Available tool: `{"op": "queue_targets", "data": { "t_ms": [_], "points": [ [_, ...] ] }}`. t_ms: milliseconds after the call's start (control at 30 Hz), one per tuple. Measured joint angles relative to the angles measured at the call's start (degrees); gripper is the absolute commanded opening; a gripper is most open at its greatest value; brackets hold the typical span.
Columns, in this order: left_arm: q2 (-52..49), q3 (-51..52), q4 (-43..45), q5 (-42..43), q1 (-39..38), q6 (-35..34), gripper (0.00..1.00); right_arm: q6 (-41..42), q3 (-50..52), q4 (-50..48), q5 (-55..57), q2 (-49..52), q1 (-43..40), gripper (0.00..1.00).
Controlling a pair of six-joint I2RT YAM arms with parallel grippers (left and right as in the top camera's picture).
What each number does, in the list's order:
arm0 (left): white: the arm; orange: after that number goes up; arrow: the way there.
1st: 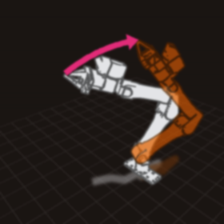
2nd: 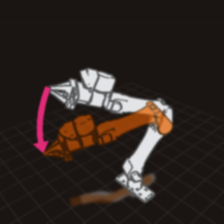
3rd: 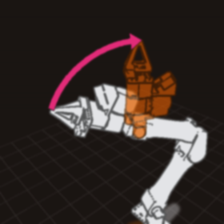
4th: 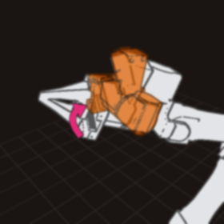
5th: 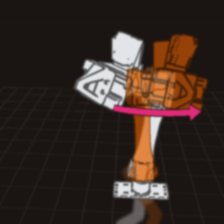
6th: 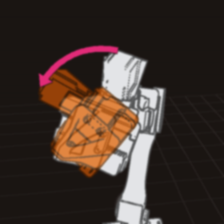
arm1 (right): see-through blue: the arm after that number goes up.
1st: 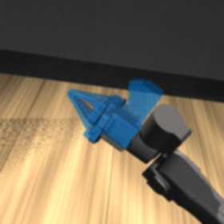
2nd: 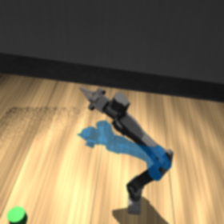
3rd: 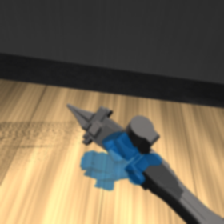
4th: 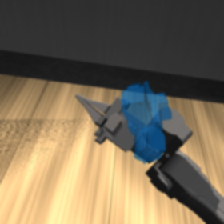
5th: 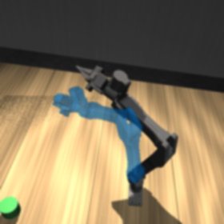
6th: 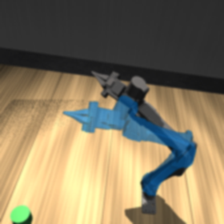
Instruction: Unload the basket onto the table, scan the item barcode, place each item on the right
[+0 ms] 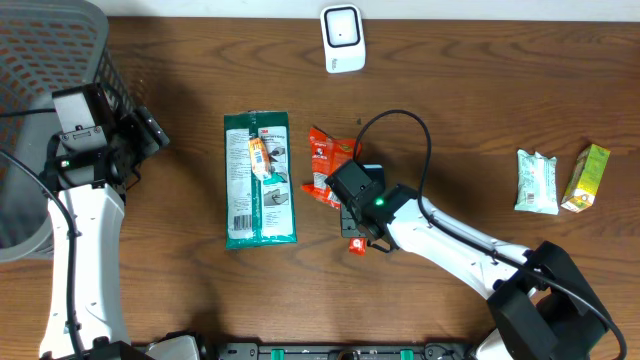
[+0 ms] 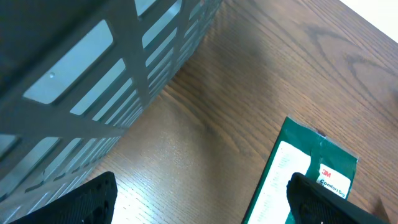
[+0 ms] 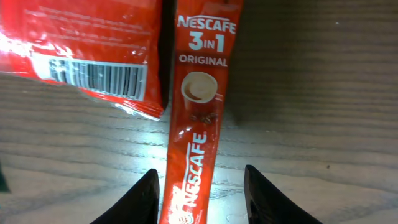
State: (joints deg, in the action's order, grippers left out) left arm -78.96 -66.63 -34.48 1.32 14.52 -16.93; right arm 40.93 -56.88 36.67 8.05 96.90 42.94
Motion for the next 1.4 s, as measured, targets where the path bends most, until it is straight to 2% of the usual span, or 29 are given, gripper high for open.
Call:
{"op": "queue_targets", "data": {
  "t_ms": [300, 433, 600, 800, 933, 1033, 1100, 1167, 1233, 1400],
  "points": [
    [0.0, 0.0, 0.0, 0.0, 0.0, 0.0, 0.88, 1.2, 0.0, -2.2, 0.6, 5.6, 0.1, 0.36],
    [0.0, 0.0, 0.0, 0.0, 0.0, 0.0, 0.88, 1.4, 0.0, -2.1, 0.7, 5.6, -0.1, 0.31],
    [0.0, 0.0, 0.0, 0.0, 0.0, 0.0, 0.88, 0.9, 0.0, -1.8, 0.8, 5.6, -3.6, 0.33],
    [0.0, 0.0, 0.0, 0.0, 0.0, 0.0, 0.88, -3.8, -0.2, -0.9, 0.9, 5.6, -10.7, 0.37],
    [0.0, 0.0, 0.0, 0.0, 0.0, 0.0, 0.88, -9.5, -0.2, -0.9, 2.1, 5.6, -14.1, 0.37],
    [0.0, 0.0, 0.0, 0.0, 0.0, 0.0, 0.88, -12.7, -0.2, -1.6, 3.0, 5.6, -16.4, 0.30],
    [0.0, 0.0, 0.0, 0.0, 0.0, 0.0, 0.88, -14.5, -0.2, -2.5, 3.3, 5.6, -18.3, 0.22],
    [0.0, 0.0, 0.0, 0.0, 0.0, 0.0, 0.88, -15.8, -0.2, -3.8, 3.4, 5.6, -20.0, 0.20],
    [0.0, 0.0, 0.0, 0.0, 0.0, 0.0, 0.88, -17.2, -0.2, -4.9, 3.3, 5.6, -21.0, 0.27],
    [0.0, 0.0, 0.0, 0.0, 0.0, 0.0, 0.88, -23.5, -0.2, -6.3, 3.3, 5.6, -21.4, 0.34]
  ]
}}
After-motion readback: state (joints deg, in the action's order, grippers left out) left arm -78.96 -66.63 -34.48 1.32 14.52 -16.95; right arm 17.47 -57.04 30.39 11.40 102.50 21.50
